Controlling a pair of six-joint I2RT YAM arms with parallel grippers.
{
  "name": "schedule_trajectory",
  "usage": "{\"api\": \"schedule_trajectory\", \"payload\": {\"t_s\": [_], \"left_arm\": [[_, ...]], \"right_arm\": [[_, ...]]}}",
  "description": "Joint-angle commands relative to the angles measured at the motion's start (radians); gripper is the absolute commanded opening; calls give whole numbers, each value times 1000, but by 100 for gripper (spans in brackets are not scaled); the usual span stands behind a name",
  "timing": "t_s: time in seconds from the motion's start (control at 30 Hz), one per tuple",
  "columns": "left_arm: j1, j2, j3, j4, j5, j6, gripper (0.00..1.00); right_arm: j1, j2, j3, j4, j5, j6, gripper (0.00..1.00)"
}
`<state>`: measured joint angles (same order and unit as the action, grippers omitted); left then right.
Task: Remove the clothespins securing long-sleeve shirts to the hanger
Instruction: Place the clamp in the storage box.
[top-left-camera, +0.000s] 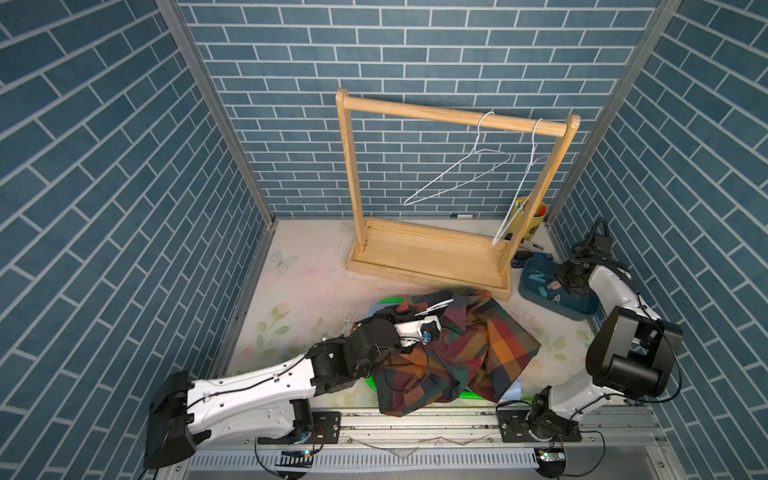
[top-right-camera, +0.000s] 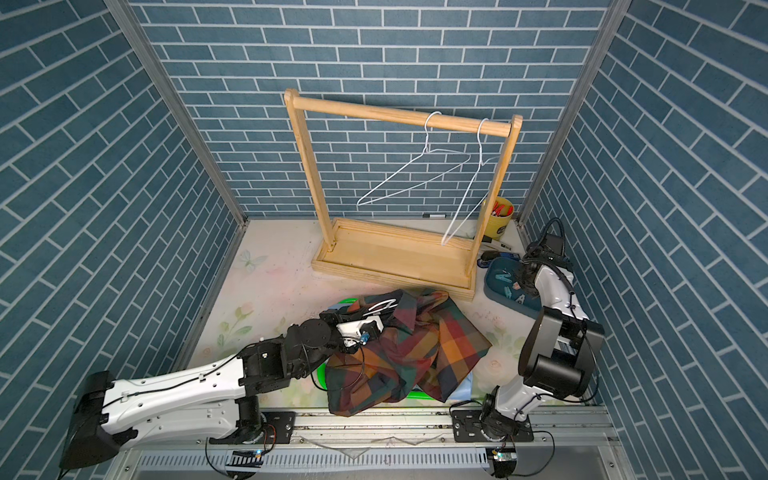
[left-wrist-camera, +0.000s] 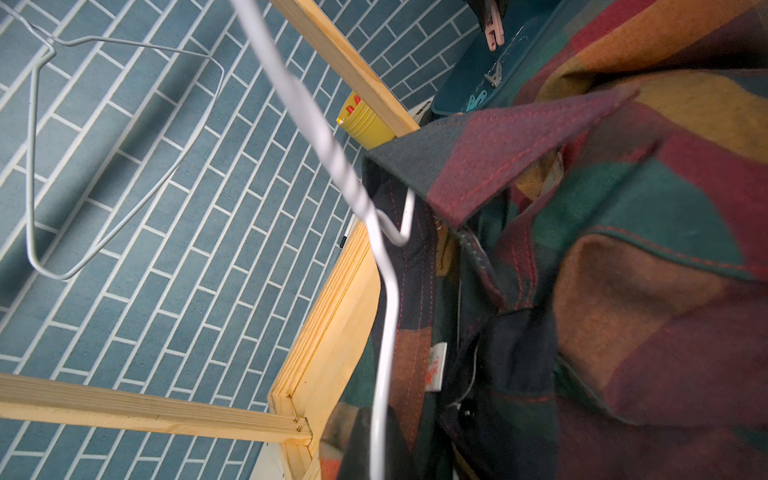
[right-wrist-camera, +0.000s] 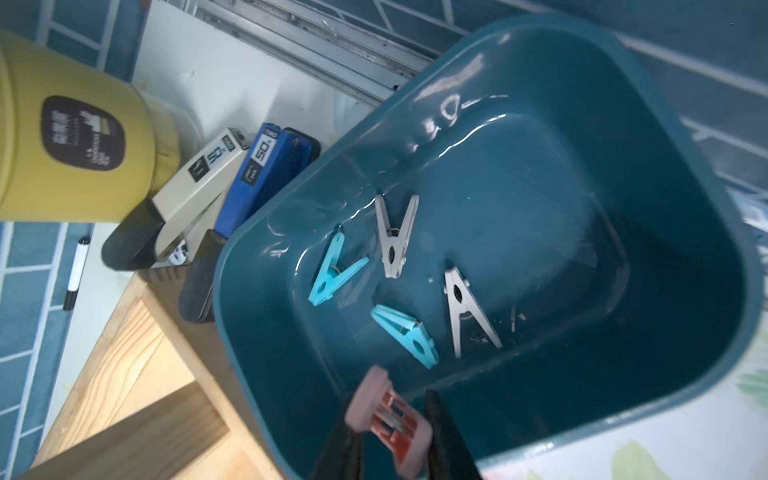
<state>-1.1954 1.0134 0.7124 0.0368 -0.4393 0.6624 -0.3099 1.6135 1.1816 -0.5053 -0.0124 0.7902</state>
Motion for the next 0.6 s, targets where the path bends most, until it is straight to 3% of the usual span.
{"api": "schedule_trajectory", "payload": {"t_s": [0.0,0.37,0.4,0.43,0.57], "left_arm": [[3,-8,30,-14,6,-18,0],[3,-19,33,-18,8,-23,0],[2,-19,32,-20,8,-23,0],[3,-21,32,-20,7,-23,0],[3,-21,32,-23,7,-20,0]], "right_arm": [[-2,39,-20,135,11,96,0],[-3,175,60,151,16,142,0],[-3,177,56,152,13,142,7],[-3,177,51,154,9,143,19],[-4,168,29,160,-8,134,47]]}}
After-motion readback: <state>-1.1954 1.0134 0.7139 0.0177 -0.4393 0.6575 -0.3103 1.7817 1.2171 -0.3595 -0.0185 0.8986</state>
